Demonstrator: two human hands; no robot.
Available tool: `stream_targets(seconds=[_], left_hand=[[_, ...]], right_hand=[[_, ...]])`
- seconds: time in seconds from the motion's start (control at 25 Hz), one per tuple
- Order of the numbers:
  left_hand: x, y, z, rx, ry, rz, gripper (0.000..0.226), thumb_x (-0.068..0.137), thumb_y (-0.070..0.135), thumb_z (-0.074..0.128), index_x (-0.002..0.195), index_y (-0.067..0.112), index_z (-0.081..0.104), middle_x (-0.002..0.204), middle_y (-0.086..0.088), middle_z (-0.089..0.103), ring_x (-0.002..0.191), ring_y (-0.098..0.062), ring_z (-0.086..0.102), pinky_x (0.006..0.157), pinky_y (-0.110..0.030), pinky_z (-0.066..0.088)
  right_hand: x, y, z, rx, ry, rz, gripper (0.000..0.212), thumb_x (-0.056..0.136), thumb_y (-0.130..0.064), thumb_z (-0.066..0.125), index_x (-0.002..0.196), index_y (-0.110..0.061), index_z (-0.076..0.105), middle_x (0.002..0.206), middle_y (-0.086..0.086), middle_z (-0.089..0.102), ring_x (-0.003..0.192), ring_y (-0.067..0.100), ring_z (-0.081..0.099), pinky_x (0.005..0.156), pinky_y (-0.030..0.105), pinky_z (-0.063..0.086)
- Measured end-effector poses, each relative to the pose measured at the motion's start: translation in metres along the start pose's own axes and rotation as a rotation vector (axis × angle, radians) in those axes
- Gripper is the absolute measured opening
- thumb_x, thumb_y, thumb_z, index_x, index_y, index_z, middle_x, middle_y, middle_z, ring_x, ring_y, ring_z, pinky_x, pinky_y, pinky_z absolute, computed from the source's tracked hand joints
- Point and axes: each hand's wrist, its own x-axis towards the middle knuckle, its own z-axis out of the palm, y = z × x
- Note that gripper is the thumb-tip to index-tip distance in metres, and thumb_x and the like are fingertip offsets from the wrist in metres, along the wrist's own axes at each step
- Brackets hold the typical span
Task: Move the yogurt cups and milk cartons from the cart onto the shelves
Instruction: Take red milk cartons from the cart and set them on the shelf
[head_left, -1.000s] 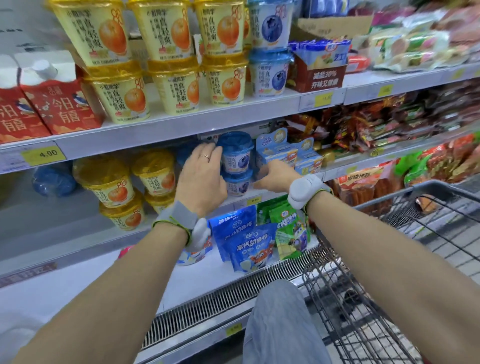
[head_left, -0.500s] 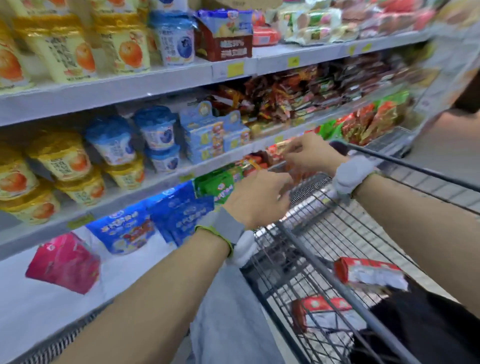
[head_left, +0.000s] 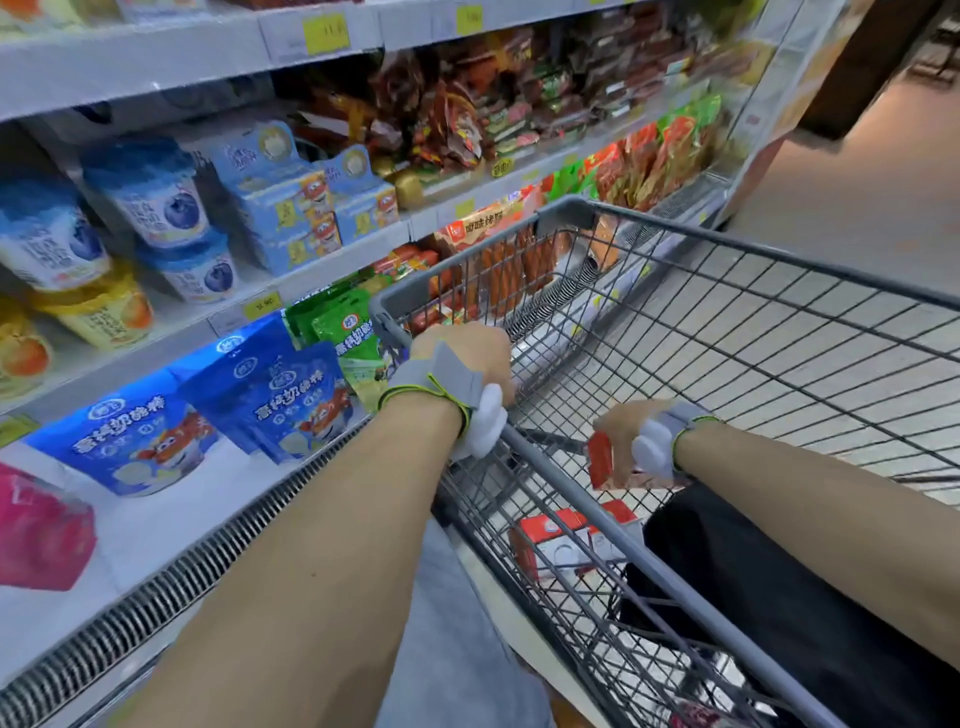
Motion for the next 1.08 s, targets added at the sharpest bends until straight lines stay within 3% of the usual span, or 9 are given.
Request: stream_targets(seconds=[0.12, 0.28, 0.4, 0.44, 0.6, 0.8, 0.96, 1.08], left_hand=[[-0.005, 0.003, -0.001, -0.017, -0.069, -0.061, 0.04, 0.098, 0.022, 0.056, 0.064, 0.019, 0.034, 0.065, 0.0, 0.033, 0.054, -0.013, 0.028, 0.048, -0.022, 0.025], [-0.017, 0.001, -0.005, 0.05, -0.015, -0.011, 0.047, 0.094, 0.021, 0.057, 0.057, 0.02, 0.028, 0.056, 0.002, 0.025, 0.052, -0.016, 0.022, 0.051, -0.023, 0.02], [-0.014, -0.003, -0.002, 0.061, 0.005, -0.021, 0.048, 0.098, 0.025, 0.057, 0.058, 0.02, 0.032, 0.054, 0.003, 0.029, 0.05, -0.014, 0.026, 0.049, -0.023, 0.021], [-0.013, -0.003, -0.002, 0.053, 0.009, -0.006, 0.048, 0.098, 0.026, 0.057, 0.058, 0.02, 0.032, 0.054, 0.004, 0.03, 0.049, -0.014, 0.026, 0.049, -0.023, 0.021], [-0.002, -0.004, 0.004, -0.013, 0.008, 0.015, 0.046, 0.103, 0.03, 0.055, 0.063, 0.019, 0.034, 0.062, 0.003, 0.034, 0.051, -0.01, 0.028, 0.046, -0.024, 0.019], [0.005, -0.01, 0.008, 0.01, 0.025, 0.021, 0.045, 0.097, 0.043, 0.062, 0.063, 0.021, 0.042, 0.057, 0.004, 0.04, 0.049, -0.014, 0.035, 0.049, -0.022, 0.025], [0.003, -0.01, 0.009, -0.025, 0.049, -0.026, 0.041, 0.085, 0.06, 0.07, 0.076, 0.023, 0.056, 0.067, 0.004, 0.057, 0.056, -0.016, 0.05, 0.051, -0.025, 0.035], [-0.007, -0.009, 0.007, -0.095, 0.098, -0.024, 0.063, 0.066, 0.079, 0.073, 0.094, 0.024, 0.061, 0.082, 0.005, 0.068, 0.072, -0.017, 0.063, 0.059, -0.029, 0.044]], right_hand=[[0.007, 0.003, 0.026, -0.038, 0.099, -0.004, 0.051, 0.064, -0.036, 0.077, 0.105, -0.02, 0.051, 0.077, 0.002, 0.063, 0.057, 0.019, 0.055, 0.051, 0.028, 0.047], [0.011, 0.001, 0.033, -0.006, 0.122, -0.04, 0.051, 0.065, -0.036, 0.073, 0.108, -0.018, 0.05, 0.075, 0.0, 0.058, 0.059, 0.021, 0.055, 0.046, 0.025, 0.038], [0.017, -0.005, 0.029, 0.141, 0.145, 0.078, 0.044, 0.056, -0.042, 0.076, 0.091, -0.016, 0.068, 0.069, 0.005, 0.065, 0.051, 0.018, 0.047, 0.044, 0.03, 0.045], [0.016, -0.006, 0.024, 0.204, 0.136, 0.104, 0.048, 0.056, -0.04, 0.079, 0.093, -0.012, 0.071, 0.077, 0.01, 0.071, 0.053, 0.018, 0.047, 0.046, 0.03, 0.046], [-0.005, -0.01, -0.018, 0.505, 0.165, 0.08, 0.062, 0.06, -0.041, 0.092, 0.108, -0.015, 0.064, 0.099, 0.003, 0.069, 0.085, 0.02, 0.063, 0.069, 0.031, 0.054], [-0.036, -0.004, -0.072, 0.74, 0.26, -0.091, 0.068, 0.063, -0.04, 0.093, 0.12, -0.026, 0.058, 0.105, -0.008, 0.069, 0.098, 0.018, 0.067, 0.089, 0.037, 0.055], [-0.068, -0.015, -0.113, 0.859, 0.28, -0.247, 0.061, 0.067, -0.024, 0.093, 0.12, -0.027, 0.062, 0.101, -0.011, 0.072, 0.093, 0.009, 0.07, 0.079, 0.025, 0.056], [-0.08, -0.024, -0.131, 1.022, 0.236, -0.367, 0.06, 0.068, -0.006, 0.09, 0.121, -0.019, 0.064, 0.1, -0.005, 0.075, 0.092, 0.013, 0.073, 0.074, 0.025, 0.058]])
